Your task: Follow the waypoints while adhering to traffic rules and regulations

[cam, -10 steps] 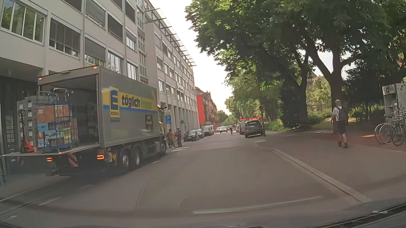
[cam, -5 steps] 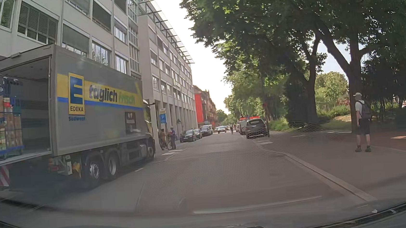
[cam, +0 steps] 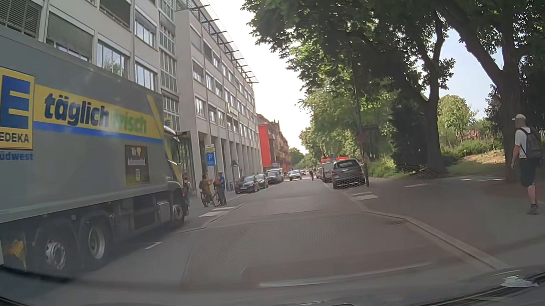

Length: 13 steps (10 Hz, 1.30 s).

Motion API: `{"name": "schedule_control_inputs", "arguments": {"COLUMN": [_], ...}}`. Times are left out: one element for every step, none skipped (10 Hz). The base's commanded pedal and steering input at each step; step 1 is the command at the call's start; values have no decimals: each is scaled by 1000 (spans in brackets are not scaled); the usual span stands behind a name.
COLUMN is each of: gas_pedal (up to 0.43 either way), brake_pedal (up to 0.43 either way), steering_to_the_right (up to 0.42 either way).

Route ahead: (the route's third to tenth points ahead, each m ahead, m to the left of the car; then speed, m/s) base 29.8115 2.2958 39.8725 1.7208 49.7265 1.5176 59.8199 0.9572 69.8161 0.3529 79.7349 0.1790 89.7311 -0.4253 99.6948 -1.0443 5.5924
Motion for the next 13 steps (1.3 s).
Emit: {"name": "schedule_control_inputs", "arguments": {"gas_pedal": [0, 0, 0, 0, 0, 0, 0, 0, 0, 0, 0, 0, 0], "brake_pedal": [0, 0, 0, 0, 0, 0, 0, 0, 0, 0, 0, 0, 0], "steering_to_the_right": [2, 2, 3, 2, 3, 2, 2, 2, 2, 2, 2, 2, 2]}}
